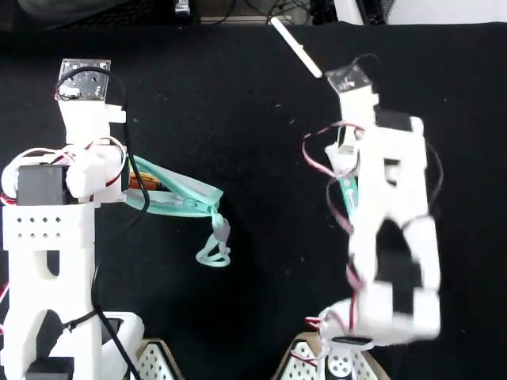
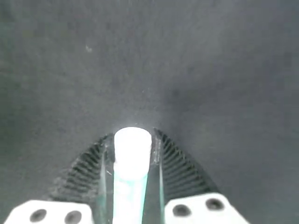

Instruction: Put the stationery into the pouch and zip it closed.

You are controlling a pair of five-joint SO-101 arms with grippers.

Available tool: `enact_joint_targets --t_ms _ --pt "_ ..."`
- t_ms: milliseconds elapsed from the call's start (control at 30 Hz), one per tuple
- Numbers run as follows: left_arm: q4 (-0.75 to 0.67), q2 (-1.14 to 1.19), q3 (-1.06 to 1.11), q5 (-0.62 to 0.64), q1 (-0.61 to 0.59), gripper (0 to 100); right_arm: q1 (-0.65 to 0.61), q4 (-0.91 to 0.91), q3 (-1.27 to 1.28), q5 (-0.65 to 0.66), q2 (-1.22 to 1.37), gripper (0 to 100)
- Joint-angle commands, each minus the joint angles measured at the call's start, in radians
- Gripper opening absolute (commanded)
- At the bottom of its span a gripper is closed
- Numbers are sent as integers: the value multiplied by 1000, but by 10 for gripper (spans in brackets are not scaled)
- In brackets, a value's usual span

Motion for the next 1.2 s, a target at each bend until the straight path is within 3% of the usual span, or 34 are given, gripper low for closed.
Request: enact_joint_targets --t_ms 0,233,367,467,767,1167 --pt "-15 15 10 5 4 29 -104 -41 97 -11 -406 12" --pt "-18 9 35 5 5 29 -479 -183 309 -123 -1059 13" --pt "-18 9 35 5 5 29 -753 -400 492 -127 -1322 13" --pt "-18 9 35 5 5 29 -879 -565 605 -124 -1423 13" --pt "-18 9 31 5 5 29 -1060 -879 696 -121 -1336 13" --pt "-18 8 27 5 4 29 -1091 -1031 719 -129 -1079 13"
